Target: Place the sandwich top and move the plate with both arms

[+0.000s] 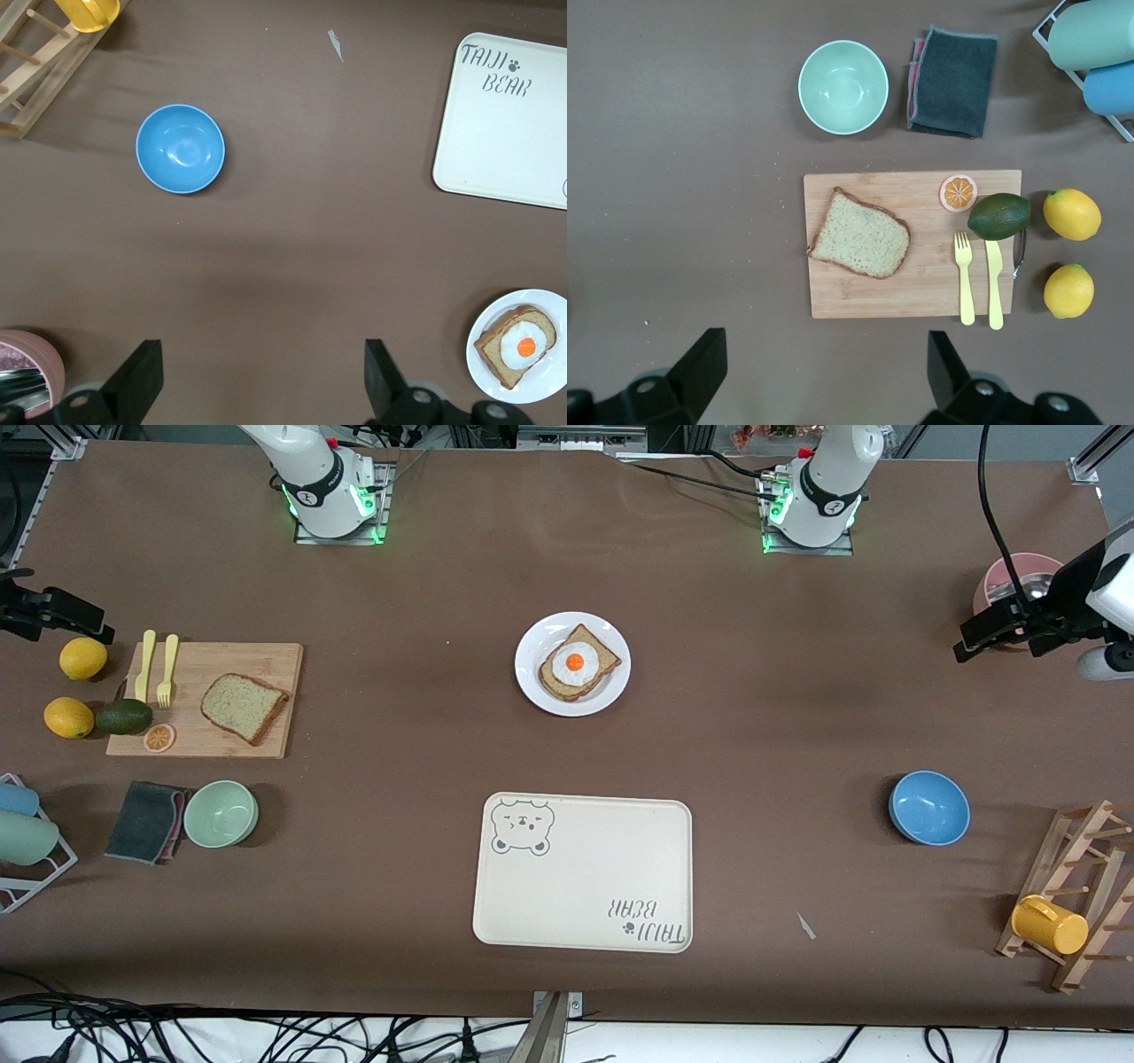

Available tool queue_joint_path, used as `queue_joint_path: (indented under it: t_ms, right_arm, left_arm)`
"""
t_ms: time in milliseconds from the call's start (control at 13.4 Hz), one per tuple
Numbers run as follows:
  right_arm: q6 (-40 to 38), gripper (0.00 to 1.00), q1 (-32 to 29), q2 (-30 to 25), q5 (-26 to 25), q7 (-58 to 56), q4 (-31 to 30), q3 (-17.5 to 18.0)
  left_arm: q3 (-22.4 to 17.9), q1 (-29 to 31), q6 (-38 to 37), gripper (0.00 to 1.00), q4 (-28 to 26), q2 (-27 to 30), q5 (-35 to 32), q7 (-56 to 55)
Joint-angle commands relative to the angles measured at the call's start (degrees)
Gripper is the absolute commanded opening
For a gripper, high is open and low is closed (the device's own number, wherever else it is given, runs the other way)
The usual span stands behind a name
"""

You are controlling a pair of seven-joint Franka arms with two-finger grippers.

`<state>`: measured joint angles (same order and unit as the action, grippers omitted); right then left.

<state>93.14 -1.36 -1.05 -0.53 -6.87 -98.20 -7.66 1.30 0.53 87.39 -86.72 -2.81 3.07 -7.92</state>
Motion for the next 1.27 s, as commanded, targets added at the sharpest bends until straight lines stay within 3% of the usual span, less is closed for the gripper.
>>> queue_joint_path:
  t_ms: [0,1196]
  right_arm:
    - [0.6,1.0,0.1,-0.3,-0.7,-0.3,0.6,0.2]
    - [-2.9,1.0,0.3,0.9,-1.2,-0.3,1.4,0.2]
  left_arm:
    - [0.1,0.4,-1.1,1.0,0.8,0.3,1.5,0.7]
    - [0.4,0.4,-1.4,1.0,0.8,0.4,1.6,0.4]
